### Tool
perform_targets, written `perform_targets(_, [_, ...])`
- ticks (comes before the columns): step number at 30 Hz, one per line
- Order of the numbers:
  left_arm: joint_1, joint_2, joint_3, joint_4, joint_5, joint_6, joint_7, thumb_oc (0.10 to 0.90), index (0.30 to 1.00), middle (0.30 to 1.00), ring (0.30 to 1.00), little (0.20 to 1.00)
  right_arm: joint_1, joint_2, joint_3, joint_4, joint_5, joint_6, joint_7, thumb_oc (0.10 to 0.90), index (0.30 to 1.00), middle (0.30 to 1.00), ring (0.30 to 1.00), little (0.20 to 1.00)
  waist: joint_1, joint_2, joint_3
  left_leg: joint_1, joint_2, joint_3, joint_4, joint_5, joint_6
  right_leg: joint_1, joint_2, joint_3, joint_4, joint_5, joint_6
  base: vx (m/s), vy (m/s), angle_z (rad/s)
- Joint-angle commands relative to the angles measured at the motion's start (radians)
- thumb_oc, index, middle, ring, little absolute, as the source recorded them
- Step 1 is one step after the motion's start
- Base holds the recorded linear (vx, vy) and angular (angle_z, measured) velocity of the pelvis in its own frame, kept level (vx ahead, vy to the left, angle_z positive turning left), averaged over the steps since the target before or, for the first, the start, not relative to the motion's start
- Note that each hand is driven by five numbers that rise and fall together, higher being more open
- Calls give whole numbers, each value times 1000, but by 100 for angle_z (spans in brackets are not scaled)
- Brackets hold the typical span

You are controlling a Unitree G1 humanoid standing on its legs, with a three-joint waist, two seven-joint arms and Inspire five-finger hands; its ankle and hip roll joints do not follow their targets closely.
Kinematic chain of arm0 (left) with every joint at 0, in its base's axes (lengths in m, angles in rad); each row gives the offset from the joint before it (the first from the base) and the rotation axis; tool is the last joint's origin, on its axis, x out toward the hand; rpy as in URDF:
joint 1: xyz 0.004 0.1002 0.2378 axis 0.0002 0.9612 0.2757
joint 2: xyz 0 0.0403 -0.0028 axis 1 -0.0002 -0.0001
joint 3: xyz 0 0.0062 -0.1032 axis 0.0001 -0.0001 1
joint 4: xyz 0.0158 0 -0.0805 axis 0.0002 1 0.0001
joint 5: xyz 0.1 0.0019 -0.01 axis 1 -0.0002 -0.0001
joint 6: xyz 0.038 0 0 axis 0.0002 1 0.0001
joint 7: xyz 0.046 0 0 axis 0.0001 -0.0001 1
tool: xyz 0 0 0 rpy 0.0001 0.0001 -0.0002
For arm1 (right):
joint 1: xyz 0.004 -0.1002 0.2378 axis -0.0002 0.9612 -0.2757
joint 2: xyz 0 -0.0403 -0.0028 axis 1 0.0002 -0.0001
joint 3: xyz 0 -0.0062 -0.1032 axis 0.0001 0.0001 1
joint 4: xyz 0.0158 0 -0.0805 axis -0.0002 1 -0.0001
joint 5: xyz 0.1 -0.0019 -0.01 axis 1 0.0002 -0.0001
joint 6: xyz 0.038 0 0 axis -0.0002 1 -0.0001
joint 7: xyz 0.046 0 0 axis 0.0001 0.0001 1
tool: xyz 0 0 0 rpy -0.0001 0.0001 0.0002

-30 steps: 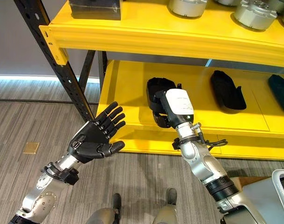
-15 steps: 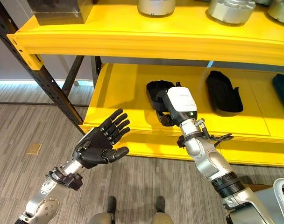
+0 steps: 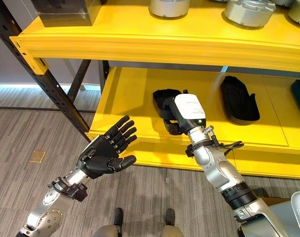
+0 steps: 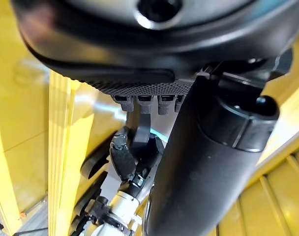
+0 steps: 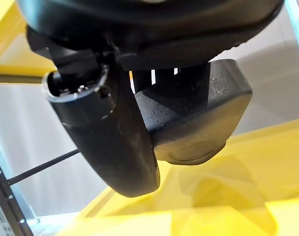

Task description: Move parts from the plastic box to the shelf.

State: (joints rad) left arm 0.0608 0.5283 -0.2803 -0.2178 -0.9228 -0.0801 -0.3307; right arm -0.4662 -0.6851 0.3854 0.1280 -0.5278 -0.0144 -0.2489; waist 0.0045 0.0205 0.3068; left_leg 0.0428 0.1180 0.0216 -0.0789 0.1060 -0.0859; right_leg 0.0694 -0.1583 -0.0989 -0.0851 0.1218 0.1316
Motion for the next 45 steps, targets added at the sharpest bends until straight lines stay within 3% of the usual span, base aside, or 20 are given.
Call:
perform_targets(1, [-38, -3, -6, -122, -7, -69, -17, 900, 1000, 1000, 1000, 1000, -244, -11, -28, -26, 3, -25, -65, 400, 300, 300, 300, 300, 33, 13, -58, -21, 20, 2, 110, -163, 28, -124, -75, 29, 179, -119, 29, 0, 0, 0])
perform_targets(7, [-65, -1, -4, -126, 3, -77, -12, 900, 1000, 1000, 1000, 1000, -305, -41, -52, 11, 23, 35, -94, 400, 300, 300, 300, 300, 32, 37, 12, -89, 11, -19, 142, -164, 26, -182, -79, 49, 220, -135, 23, -33, -13, 3])
perform_targets(16, [-79, -3, -4, -140, 2, -78, -21, 900, 1000, 1000, 1000, 1000, -399, -101, -94, 78, 72, 30, -113, 400, 300, 300, 300, 300, 31, 74, 92, -169, -7, -29, 180, -161, 24, -252, -82, 67, 264, -154, 10, -34, -12, 3])
perform_targets(23, [-109, -12, -26, -153, 16, -75, -3, 900, 1000, 1000, 1000, 1000, -508, -159, -74, 134, 84, 86, -133, 400, 300, 300, 300, 300, 33, 98, 154, -245, -12, -33, 220, -156, 22, -333, -82, 75, 330, -179, -9, -28, -36, 2])
perform_targets(32, [-108, -14, -16, -152, 11, -66, -10, 900, 1000, 1000, 1000, 1000, -570, -200, -54, 165, 88, 121, -137, 400, 300, 300, 300, 300, 30, 110, 177, -266, -10, -22, 226, -152, 21, -363, -80, 83, 352, -191, -18, 0, 0, 0])
perform_targets(45, [-113, -2, -12, -159, 17, -49, 2, 900, 1000, 1000, 1000, 1000, -670, -240, -15, 254, 129, 169, -152, 400, 300, 300, 300, 300, 38, 105, 186, -273, -3, -17, 228, -154, 19, -362, -82, 78, 350, -194, -17, 0, -1, 0])
